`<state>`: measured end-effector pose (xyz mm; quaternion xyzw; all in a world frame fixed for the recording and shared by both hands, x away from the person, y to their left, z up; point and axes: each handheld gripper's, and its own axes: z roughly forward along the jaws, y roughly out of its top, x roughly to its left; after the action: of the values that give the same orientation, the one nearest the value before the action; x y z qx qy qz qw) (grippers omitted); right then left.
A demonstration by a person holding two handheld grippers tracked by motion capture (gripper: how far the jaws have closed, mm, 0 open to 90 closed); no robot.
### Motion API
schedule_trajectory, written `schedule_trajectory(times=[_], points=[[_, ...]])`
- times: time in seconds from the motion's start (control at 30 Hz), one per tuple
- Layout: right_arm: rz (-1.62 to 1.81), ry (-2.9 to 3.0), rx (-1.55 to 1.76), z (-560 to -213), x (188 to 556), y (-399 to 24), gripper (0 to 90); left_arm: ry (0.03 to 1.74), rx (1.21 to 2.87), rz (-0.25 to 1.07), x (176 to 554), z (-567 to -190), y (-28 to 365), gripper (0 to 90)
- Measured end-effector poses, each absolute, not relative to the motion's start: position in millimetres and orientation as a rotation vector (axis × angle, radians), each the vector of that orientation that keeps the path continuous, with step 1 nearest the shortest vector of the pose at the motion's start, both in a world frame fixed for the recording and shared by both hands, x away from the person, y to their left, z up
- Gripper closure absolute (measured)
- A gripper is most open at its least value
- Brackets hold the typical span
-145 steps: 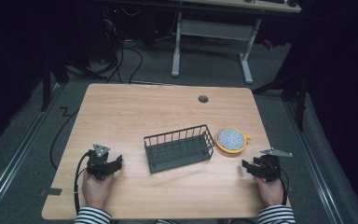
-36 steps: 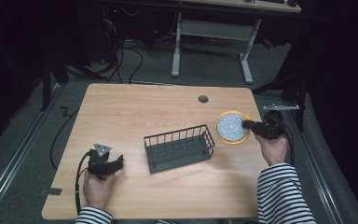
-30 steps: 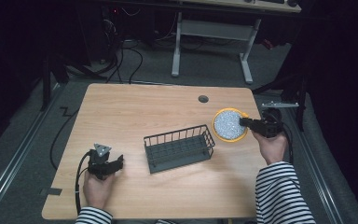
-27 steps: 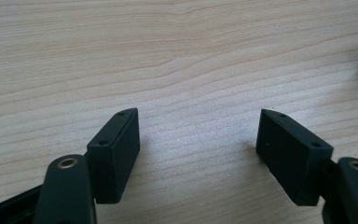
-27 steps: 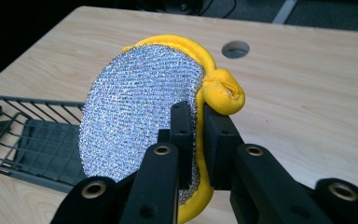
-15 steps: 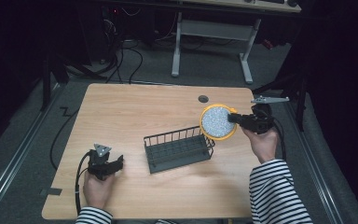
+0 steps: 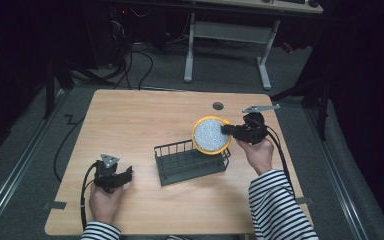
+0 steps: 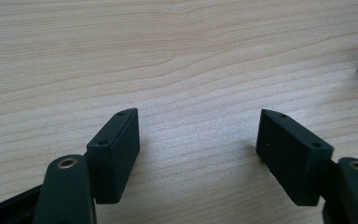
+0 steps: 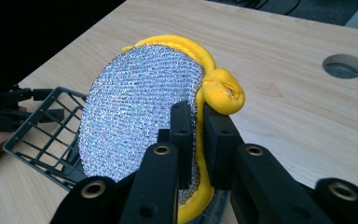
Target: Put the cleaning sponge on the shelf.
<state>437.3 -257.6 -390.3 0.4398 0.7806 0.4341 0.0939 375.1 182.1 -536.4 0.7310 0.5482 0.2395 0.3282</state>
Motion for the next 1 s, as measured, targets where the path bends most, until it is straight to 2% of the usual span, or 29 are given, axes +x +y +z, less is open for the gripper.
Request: schedule_trajectory(times=[0.63, 1.0], points=[[1.208, 2.38, 1.245, -412, 440, -229, 82.4, 1.434, 1.914, 0.626, 375, -536, 182, 30.6], [1.189, 2.414, 1.237, -421, 438, -227, 81.8, 1.432, 1.915, 0.625, 375, -536, 182, 30.3]])
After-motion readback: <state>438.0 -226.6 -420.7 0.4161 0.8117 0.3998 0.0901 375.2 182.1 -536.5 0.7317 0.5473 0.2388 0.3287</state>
